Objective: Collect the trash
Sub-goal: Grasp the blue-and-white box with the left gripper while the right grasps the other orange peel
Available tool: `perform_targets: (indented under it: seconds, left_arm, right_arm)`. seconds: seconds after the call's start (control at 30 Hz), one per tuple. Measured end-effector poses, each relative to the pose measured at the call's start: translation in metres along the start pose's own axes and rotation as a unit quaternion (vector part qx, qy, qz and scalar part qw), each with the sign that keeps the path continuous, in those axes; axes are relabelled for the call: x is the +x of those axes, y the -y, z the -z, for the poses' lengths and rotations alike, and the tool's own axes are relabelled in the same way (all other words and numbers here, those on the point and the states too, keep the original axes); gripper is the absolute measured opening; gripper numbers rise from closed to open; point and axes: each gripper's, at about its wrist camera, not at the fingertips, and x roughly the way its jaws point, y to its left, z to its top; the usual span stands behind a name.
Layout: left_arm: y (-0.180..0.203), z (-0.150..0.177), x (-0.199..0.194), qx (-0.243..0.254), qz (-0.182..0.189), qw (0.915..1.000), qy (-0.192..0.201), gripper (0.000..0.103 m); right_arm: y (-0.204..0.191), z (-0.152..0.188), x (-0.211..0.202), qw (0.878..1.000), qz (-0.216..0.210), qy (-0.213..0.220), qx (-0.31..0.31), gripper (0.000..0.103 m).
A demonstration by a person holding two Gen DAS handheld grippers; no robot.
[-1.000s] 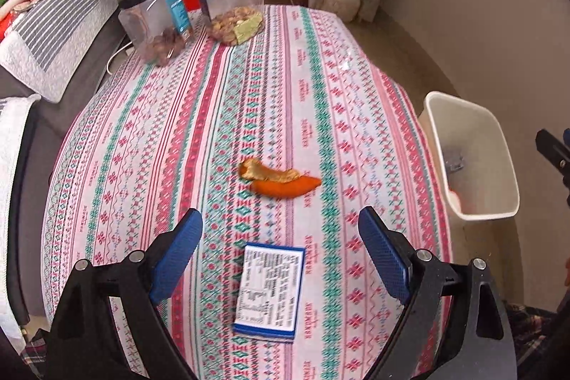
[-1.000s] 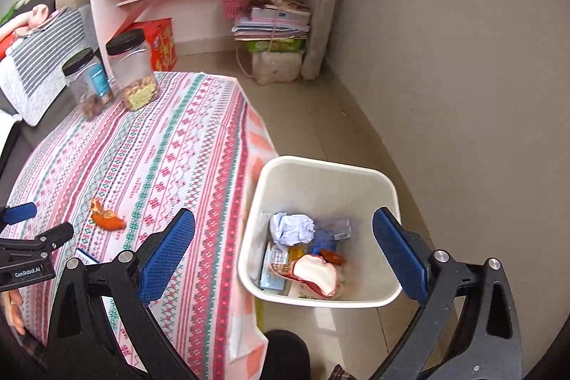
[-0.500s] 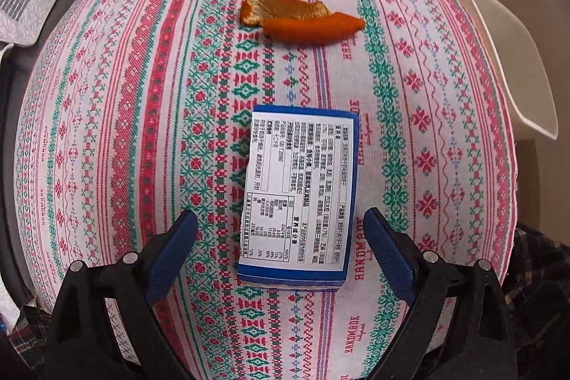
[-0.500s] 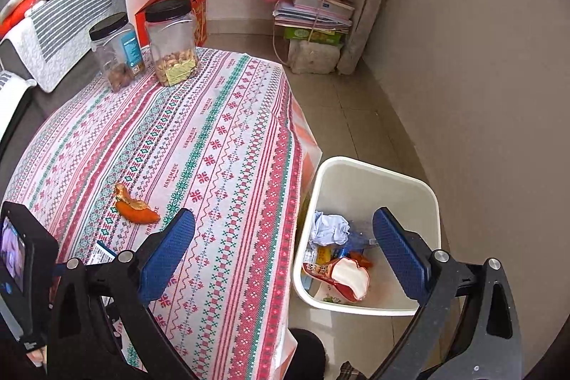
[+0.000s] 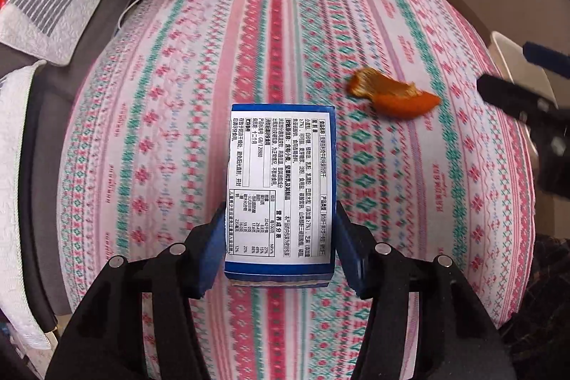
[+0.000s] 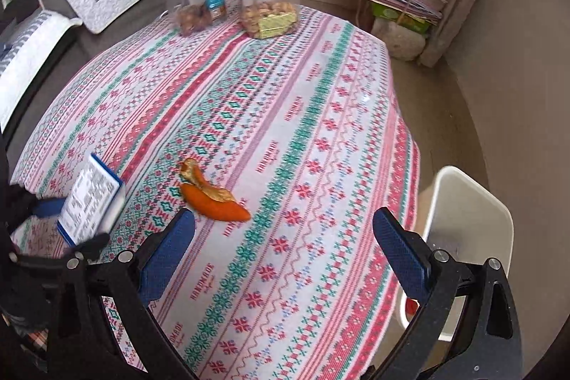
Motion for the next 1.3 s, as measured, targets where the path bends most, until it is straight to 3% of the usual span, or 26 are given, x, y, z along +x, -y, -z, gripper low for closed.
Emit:
perform_targets:
  seconds: [0.13, 0.2, 0.3, 0.43, 0.53, 0.57, 0.63, 0.7, 1.3]
  left_arm:
    - [-0.039, -0.005, -0.006, -0.038, -0.01, 0.9987, 0.032, 0.055]
    - [-0.054, -0.008, -0.008, -0.061, -0.009, 0.9972, 0.042, 0.055]
    - [-0.064, -0.023, -0.019, -0.077, -0.003, 0.9943, 0.073, 0.055]
    - [-0.069, -0.038, -0.033, -0.081, -0.021, 0.9904, 0.111, 0.056]
    - [-0.08, -0.042, -0.033, -0.093, -0.004, 0.9896, 0.109, 0.056]
    - [-0.082, -0.042, -0.033, -0.096, -0.003, 0.9893, 0.11, 0.056]
    - [-0.082, -0.043, -0.031, -0.097, -0.008, 0.9889, 0.112, 0.056]
    - [-0.084, -0.043, -0.031, -0.101, -0.008, 0.9884, 0.113, 0.056]
    - [-0.092, -0.047, -0.051, -0.149, 0.01, 0.9736, 0.173, 0.055]
  right_arm:
    - [-0.034, -0.005, 0.023, 0.998, 0.001, -0.014, -0.066, 0.096]
    - [-0.043, -0.006, 0.032, 0.996, -0.006, -0.02, -0.086, 0.089]
    - [-0.045, -0.008, 0.047, 0.995, -0.039, -0.052, -0.075, 0.072]
    - [-0.053, -0.006, 0.063, 0.994, -0.039, -0.069, -0.079, 0.071]
    - [-0.052, -0.008, 0.069, 0.994, -0.056, -0.073, -0.063, 0.056]
    - [-0.051, -0.009, 0.069, 0.994, -0.057, -0.072, -0.057, 0.044]
    - [-0.049, -0.013, 0.066, 0.995, -0.057, -0.063, -0.047, 0.035]
    - [-0.047, -0.017, 0.064, 0.996, -0.063, -0.058, -0.032, 0.016]
    - [-0.043, -0.043, -0.014, 0.994, -0.067, 0.081, 0.02, 0.015]
